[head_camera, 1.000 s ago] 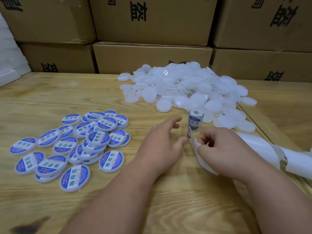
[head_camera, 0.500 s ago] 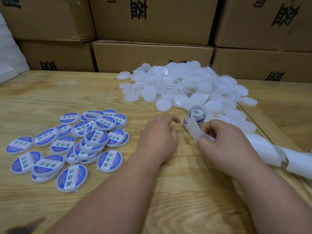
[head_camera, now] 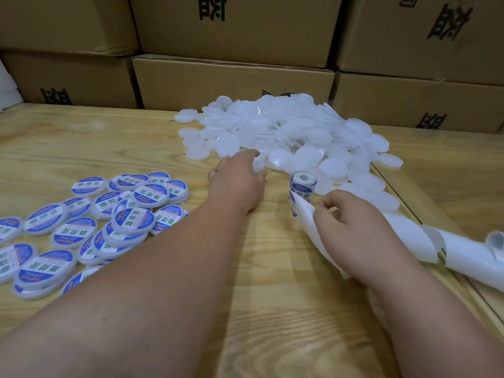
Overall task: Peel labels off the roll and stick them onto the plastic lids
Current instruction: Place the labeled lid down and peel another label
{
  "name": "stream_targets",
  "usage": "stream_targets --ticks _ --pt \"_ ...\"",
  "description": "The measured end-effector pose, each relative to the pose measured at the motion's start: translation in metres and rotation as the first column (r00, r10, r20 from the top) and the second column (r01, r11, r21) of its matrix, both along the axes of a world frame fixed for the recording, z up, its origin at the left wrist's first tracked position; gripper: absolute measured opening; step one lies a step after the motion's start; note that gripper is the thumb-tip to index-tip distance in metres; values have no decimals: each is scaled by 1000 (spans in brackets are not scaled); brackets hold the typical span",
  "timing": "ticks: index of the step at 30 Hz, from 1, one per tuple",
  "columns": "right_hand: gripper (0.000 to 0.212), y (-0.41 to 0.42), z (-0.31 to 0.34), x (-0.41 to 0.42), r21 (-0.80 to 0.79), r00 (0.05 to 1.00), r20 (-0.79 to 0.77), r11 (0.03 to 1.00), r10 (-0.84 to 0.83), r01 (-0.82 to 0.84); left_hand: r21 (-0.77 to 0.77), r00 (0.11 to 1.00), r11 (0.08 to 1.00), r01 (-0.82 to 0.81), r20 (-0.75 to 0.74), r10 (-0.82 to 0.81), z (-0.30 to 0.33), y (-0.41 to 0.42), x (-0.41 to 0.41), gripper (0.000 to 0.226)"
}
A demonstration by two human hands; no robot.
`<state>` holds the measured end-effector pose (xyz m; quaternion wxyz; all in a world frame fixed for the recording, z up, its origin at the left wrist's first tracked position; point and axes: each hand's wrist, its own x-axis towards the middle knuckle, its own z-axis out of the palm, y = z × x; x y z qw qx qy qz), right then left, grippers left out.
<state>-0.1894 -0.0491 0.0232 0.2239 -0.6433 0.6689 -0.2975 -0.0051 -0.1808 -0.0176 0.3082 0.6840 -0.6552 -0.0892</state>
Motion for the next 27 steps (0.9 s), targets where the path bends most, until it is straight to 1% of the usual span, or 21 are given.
stream_targets --ticks 2,3,6,10,12,14,15,16,18,19,21,23,24,25,27 --pt "28 0 -2 0 -40 999 -36 999 17 -18 -9 1000 1000 -13 -19 13 2 -1 2 47" --pt "28 0 -2 0 -48 998 -54 998 31 -33 -23 1000 1000 -13 -24 12 2 0 1 49" --pt "24 -1 -4 -1 -59 994 -74 995 77 -82 -85 998 996 0 -69 -6 4 4 1 54" --pt "13 -1 -8 -1 -51 994 -78 995 78 -82 -128 972 992 9 -231 -38 6 13 4 57" --pt "7 -1 -9 -1 -49 994 -67 995 81 -84 -123 922 992 36 -379 -81 9 20 5 54" --pt "10 -1 -8 -2 -33 993 -71 995 96 -99 -133 821 990 56 -557 -122 14 30 6 44" --pt "13 -1 -8 -2 -19 990 -94 994 107 -110 -139 767 988 70 -626 -142 16 34 6 38" --pt "16 -1 -7 -2 -5 986 -124 993 114 -115 -144 733 986 89 -661 -162 19 39 7 33" --pt "17 -3 -6 -2 13 982 -158 994 105 -104 -144 684 983 113 -706 -182 25 50 9 35" --pt "17 -3 -6 -2 16 983 -161 996 90 -89 -121 650 987 107 -743 -162 28 57 9 37" --pt "15 -3 -7 -2 25 987 -149 998 63 -60 -101 605 991 89 -785 -134 31 74 11 34" --pt "12 -3 -8 -3 28 993 -108 998 50 -47 -115 589 987 113 -792 -160 30 96 14 31" --pt "16 -4 -8 -3 23 995 -91 999 46 -44 -107 595 988 114 -789 -154 29 105 14 33" --pt "19 -4 -9 -3 24 996 -80 999 47 -45 -91 605 991 96 -786 -130 26 113 14 37" --pt "16 -4 -11 -1 23 996 -63 998 65 -64 -82 589 996 43 -803 -92 22 124 11 41"
